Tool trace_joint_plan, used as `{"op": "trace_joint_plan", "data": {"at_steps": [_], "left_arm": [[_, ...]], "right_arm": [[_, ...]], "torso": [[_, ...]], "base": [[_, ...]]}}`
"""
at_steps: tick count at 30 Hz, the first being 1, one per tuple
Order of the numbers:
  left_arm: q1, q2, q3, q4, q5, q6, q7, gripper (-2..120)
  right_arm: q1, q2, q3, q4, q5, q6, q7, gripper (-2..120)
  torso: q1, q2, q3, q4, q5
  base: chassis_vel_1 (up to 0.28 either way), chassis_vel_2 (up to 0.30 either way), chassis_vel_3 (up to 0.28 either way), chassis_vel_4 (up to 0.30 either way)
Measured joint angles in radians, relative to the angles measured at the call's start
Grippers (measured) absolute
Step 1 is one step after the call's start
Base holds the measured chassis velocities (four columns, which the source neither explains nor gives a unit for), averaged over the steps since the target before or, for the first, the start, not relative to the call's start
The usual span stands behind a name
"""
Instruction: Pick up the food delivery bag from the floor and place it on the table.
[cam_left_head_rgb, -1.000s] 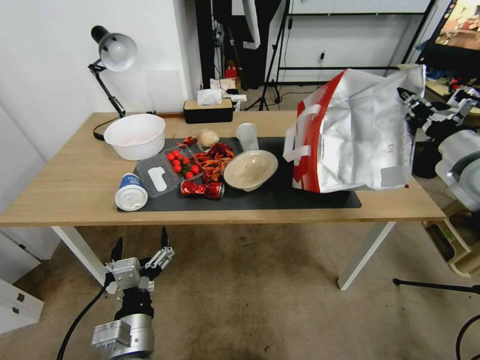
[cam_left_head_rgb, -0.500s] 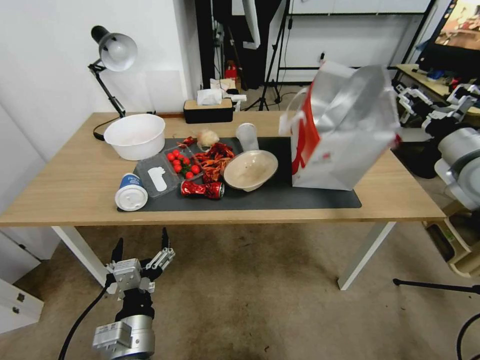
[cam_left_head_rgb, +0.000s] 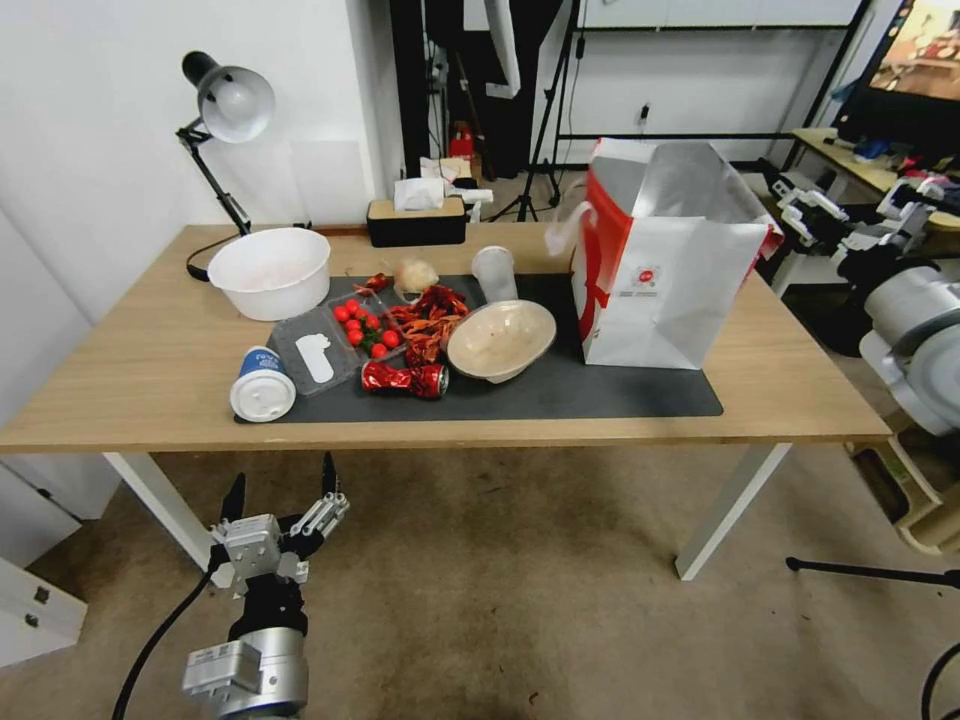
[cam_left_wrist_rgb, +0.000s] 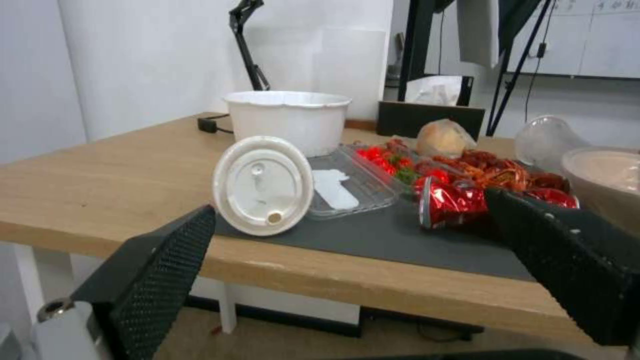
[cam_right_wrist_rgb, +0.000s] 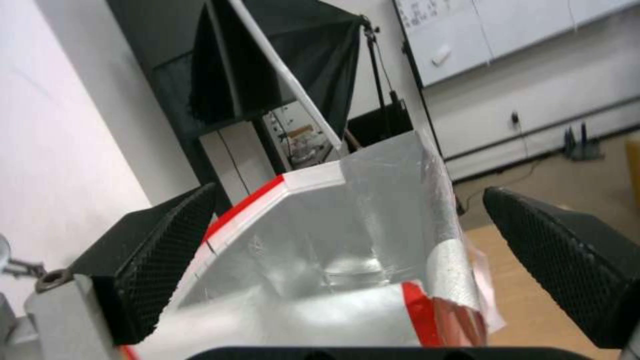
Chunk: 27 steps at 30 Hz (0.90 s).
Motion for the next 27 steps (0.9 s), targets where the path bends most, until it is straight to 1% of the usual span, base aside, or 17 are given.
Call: {"op": "trace_joint_plan", "data": {"at_steps": [2,4,5,6,8,10,11,12,15,16,17,19,20,23,24,26,27], "left_arm": [[0.000,0.000,0.000,-0.004,-0.003,0.004,0.000,100],[0.001,0.001,-0.001,-0.018,-0.013,0.013,0.000,100],[0.001,0.001,-0.001,-0.020,-0.013,0.014,0.000,100],[0.001,0.001,-0.001,-0.020,-0.013,0.014,0.000,100],[-0.001,-0.001,-0.004,-0.028,-0.014,0.017,0.001,100],[-0.002,-0.002,-0.007,-0.031,-0.013,0.020,0.002,100],[-0.002,-0.002,-0.007,-0.031,-0.013,0.020,0.002,100],[0.000,-0.004,-0.012,-0.031,-0.009,0.019,0.003,100],[0.011,-0.015,-0.022,-0.031,-0.002,0.008,0.008,100],[0.016,-0.025,-0.029,-0.030,0.004,-0.001,0.011,100],[0.011,-0.029,-0.031,-0.025,0.009,-0.002,0.012,100],[0.008,-0.030,-0.032,-0.022,0.011,-0.002,0.014,100],[0.005,-0.032,-0.033,-0.020,0.018,-0.001,0.020,100],[0.005,-0.034,-0.033,-0.014,0.031,-0.001,0.026,100],[0.004,-0.032,-0.034,-0.010,0.035,-0.001,0.030,100],[-0.001,-0.026,-0.038,-0.002,0.042,-0.002,0.037,100],[-0.001,-0.026,-0.038,-0.002,0.042,-0.002,0.037,100]], "right_arm": [[-0.007,0.000,0.002,0.003,-0.021,0.003,-0.007,100],[-0.055,-0.002,0.019,0.014,-0.201,0.028,-0.068,100],[-0.070,-0.003,0.026,0.021,-0.234,0.033,-0.078,100],[-0.070,-0.003,0.026,0.021,-0.234,0.033,-0.078,100],[-0.167,-0.003,0.074,0.069,-0.305,0.039,-0.094,100],[-0.237,0.007,0.108,0.101,-0.340,0.041,-0.099,100],[-0.237,0.007,0.108,0.101,-0.340,0.041,-0.099,100],[-0.283,0.021,0.121,0.121,-0.369,0.044,-0.099,100],[-0.313,0.036,0.119,0.133,-0.402,0.053,-0.099,100],[-0.350,0.050,0.113,0.147,-0.431,0.074,-0.095,100],[-0.389,0.065,0.112,0.161,-0.450,0.103,-0.085,100],[-0.408,0.072,0.112,0.169,-0.459,0.114,-0.080,100],[-0.453,0.092,0.112,0.189,-0.495,0.141,-0.062,100],[-0.511,0.118,0.113,0.210,-0.543,0.168,-0.048,100],[-0.542,0.133,0.114,0.220,-0.566,0.181,-0.044,100],[-0.617,0.170,0.116,0.236,-0.627,0.209,-0.039,100],[-0.617,0.170,0.116,0.236,-0.627,0.209,-0.039,100]], "torso": [[0.000,0.000,0.000,0.0000,-0.0001],[0.000,0.000,0.000,0.0000,0.0000],[0.000,0.000,0.000,0.0001,0.0000],[0.000,0.000,0.000,0.0001,0.0000],[0.000,0.000,0.000,0.0001,-0.0001],[0.000,0.000,0.000,-0.0004,-0.0002],[0.000,0.000,0.000,-0.0004,-0.0002],[0.000,0.000,0.000,-0.0009,0.0000],[0.000,0.000,0.000,-0.0006,0.0002],[0.000,0.000,0.000,0.0006,0.0000],[0.000,0.000,0.000,0.0007,0.0002],[0.000,0.000,0.000,0.0005,0.0000],[0.000,0.000,0.000,-0.0005,-0.0001],[0.000,0.000,0.000,-0.0004,0.0001],[0.000,0.000,0.000,0.0001,0.0000],[0.000,0.000,0.000,0.0000,-0.0001],[0.000,0.000,0.000,0.0000,-0.0001]], "base": [[0.000,0.000,0.000,0.000],[0.000,0.000,0.000,0.000],[0.000,0.000,0.000,0.000],[0.000,0.000,0.000,0.000],[0.000,0.000,0.000,0.000],[0.000,0.000,0.000,0.000],[0.000,0.000,0.000,0.000],[0.000,0.000,0.000,0.000],[0.000,0.000,0.000,0.000],[0.000,0.000,0.000,0.000],[0.000,0.000,0.000,0.000],[0.000,0.000,0.000,0.000],[0.000,0.000,0.000,0.000],[0.000,0.000,0.000,0.000],[0.000,0.000,0.000,0.000],[0.000,0.000,0.000,0.000],[0.000,0.000,0.000,0.000]]}}
